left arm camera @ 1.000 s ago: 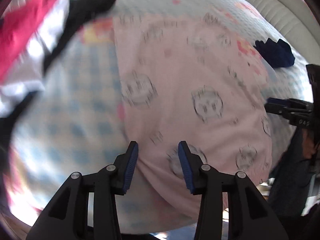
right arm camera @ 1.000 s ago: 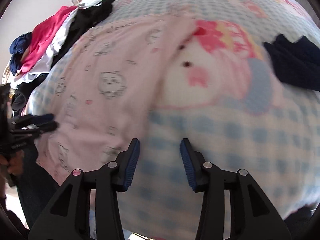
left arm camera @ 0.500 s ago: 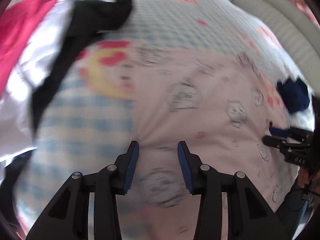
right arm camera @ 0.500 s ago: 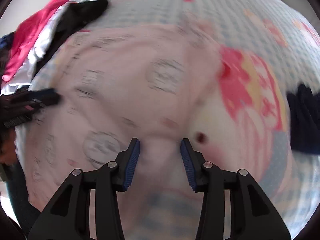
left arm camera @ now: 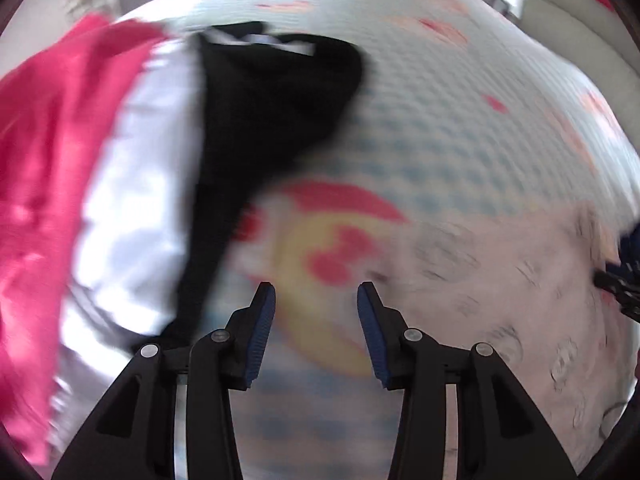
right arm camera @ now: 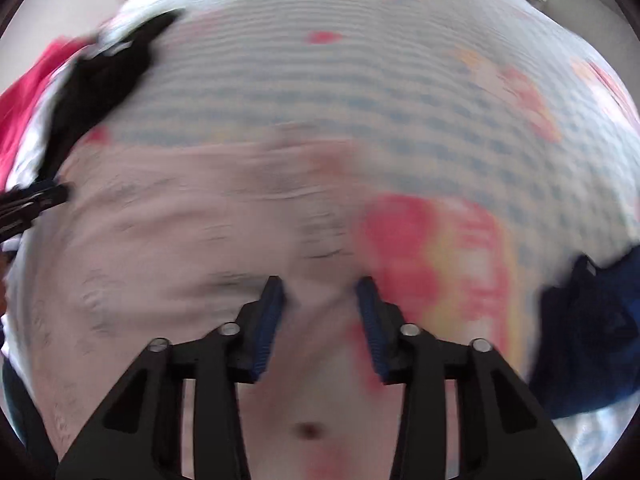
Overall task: Fold clothes
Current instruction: 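Move both open tools over the folded pants toward the waistband, then bring both open tools to the elastic cuffs of the pink pants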
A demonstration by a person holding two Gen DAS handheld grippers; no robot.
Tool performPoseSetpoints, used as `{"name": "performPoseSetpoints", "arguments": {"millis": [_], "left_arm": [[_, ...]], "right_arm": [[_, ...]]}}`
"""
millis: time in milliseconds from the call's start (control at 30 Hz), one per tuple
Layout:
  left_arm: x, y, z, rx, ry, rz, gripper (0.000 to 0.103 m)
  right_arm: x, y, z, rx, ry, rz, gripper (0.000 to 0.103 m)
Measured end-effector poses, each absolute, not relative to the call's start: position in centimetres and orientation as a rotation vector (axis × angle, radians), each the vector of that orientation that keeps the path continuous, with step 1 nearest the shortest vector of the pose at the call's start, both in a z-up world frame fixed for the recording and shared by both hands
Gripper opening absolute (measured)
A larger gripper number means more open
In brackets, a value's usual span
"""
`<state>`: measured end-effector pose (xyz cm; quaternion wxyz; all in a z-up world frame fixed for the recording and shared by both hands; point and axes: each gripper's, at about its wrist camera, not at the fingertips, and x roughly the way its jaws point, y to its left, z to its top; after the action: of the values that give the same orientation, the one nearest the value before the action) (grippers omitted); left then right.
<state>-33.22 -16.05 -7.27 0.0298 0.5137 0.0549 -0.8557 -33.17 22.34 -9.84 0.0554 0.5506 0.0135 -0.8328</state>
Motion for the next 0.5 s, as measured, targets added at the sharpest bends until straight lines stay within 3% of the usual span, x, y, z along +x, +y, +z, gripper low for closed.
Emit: {"name": "performPoseSetpoints", "arguments": {"millis": [33, 133, 233, 333, 467, 500], "left_arm": [[-33.1, -16.4, -6.8, 1.574, 0.235, -2.670, 0.043], [-32.5, -14.4, -5.5, 1.575, 0.364, -2.862, 0.045], [-32.9, -9.8, -6.6, 1.683, 0.097, -2.930, 0.045], [-34.5, -9.4, -8.5, 1.647, -0.196, -2.771, 0.045], [-34.9, -14.3, -6.5, 1.527, 0.033, -2.696, 0.042], [-34.3, -14.6, -5.7, 1.519, 0.104, -2.735, 0.042]], "right_arm": [[-33.3, 23.5, -9.3, 1.652, -0.006, -2.559, 0.053], [-33.7, 25.5, -7.5, 1.563, -0.078, -2.621, 0.054], [-34.8, 23.0, -7.4, 1.493, -0.044, -2.536, 0.053], [-37.3, 21.0, -10.2, 1.604, -0.007, -2.477, 0.047], [-38.7, 24.5, -10.5, 1.639, -0.267, -2.545, 0.052], [-38.2, 24.6, -9.6, 1.618, -0.235, -2.595, 0.055]]}}
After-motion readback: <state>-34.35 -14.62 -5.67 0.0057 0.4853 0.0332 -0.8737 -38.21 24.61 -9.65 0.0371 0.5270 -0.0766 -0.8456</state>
